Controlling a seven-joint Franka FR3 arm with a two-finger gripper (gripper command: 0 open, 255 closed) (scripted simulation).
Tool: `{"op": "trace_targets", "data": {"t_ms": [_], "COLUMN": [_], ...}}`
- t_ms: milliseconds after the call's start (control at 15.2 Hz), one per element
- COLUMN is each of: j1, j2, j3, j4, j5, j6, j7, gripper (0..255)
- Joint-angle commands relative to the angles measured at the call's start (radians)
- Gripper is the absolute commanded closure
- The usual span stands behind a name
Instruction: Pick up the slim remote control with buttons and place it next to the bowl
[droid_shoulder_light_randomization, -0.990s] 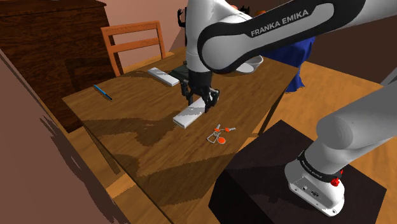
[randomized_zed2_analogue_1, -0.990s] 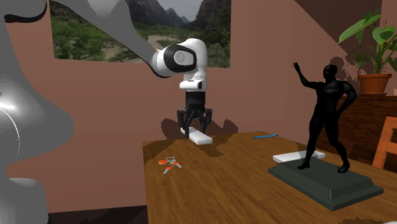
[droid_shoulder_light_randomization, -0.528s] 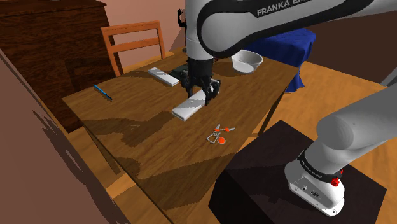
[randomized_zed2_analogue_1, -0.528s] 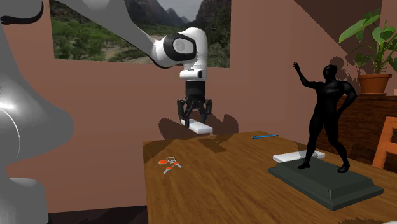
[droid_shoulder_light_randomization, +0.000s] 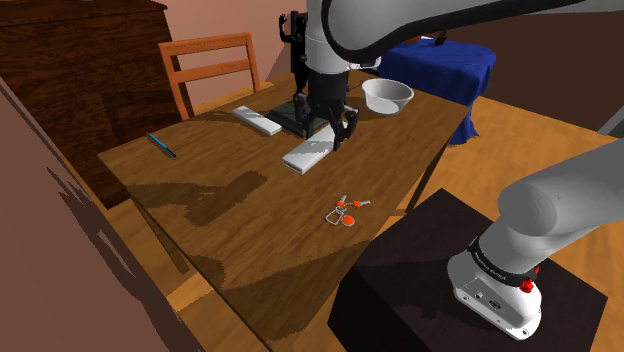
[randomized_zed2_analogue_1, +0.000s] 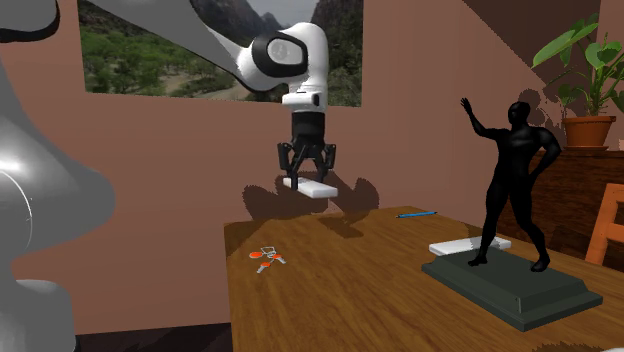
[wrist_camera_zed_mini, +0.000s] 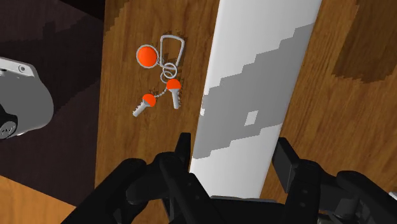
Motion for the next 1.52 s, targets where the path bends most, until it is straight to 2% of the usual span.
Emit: {"op": "trace_targets", "data": {"t_ms": [0,594,1056,1452], "j1": [0.001,-0.034,-0.1,-0.17], "j2": [-0.035,-0.137,-0.145,-0.106], "j3": [-0.051,-0.255,-0.391,-0.495], "j4": [-0.037,-0.167,-0.207,-0.198], "j5": [0.009,-0.013,-0.076,-0.14], "j6": [-0.004,-0.009,0.002,0.02], "j7": [-0.061,-0.307,-0.479,-0.616], "gripper": [255,255,255,255]}}
